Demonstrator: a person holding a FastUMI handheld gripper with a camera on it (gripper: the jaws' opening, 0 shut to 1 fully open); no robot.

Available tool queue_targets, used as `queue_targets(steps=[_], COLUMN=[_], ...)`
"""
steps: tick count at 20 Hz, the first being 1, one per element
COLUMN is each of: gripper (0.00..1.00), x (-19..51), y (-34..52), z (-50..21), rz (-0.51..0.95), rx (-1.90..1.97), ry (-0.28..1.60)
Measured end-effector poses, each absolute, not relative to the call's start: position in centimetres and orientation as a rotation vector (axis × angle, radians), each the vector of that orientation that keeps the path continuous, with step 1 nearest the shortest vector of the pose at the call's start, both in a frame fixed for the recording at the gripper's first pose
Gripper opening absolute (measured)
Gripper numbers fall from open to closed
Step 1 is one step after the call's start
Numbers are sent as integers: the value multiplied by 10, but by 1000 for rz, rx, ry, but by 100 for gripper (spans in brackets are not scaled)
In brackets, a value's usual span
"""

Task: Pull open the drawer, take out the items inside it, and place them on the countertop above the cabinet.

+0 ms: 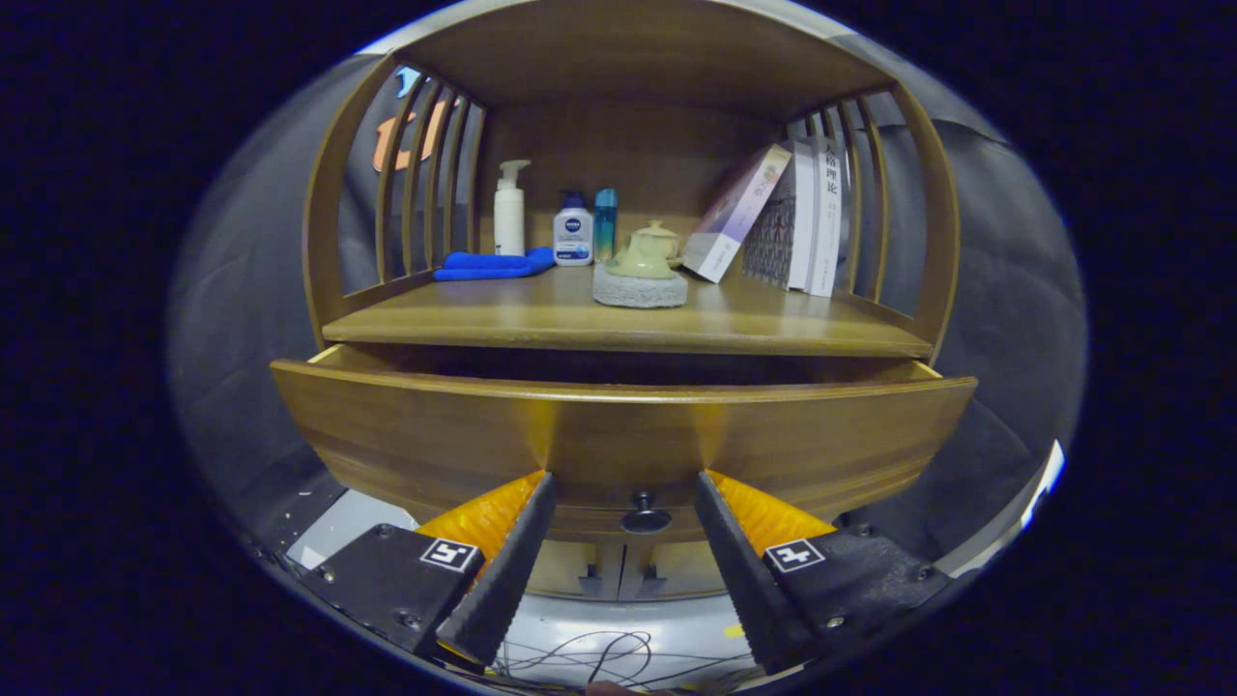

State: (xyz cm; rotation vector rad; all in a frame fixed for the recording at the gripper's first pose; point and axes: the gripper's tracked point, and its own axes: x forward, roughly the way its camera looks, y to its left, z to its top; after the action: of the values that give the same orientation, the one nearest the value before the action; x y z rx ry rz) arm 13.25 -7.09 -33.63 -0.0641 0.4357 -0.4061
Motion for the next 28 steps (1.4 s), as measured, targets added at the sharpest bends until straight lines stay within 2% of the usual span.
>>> queue_targets(steps=[14, 18, 28], gripper=[92, 93, 95], x=[172, 168, 129], y=[-81, -73, -52], z=[-343, -340, -250], rz=[-434, -385, -282], rx=[-124, -117, -133], ry=[448, 472, 322])
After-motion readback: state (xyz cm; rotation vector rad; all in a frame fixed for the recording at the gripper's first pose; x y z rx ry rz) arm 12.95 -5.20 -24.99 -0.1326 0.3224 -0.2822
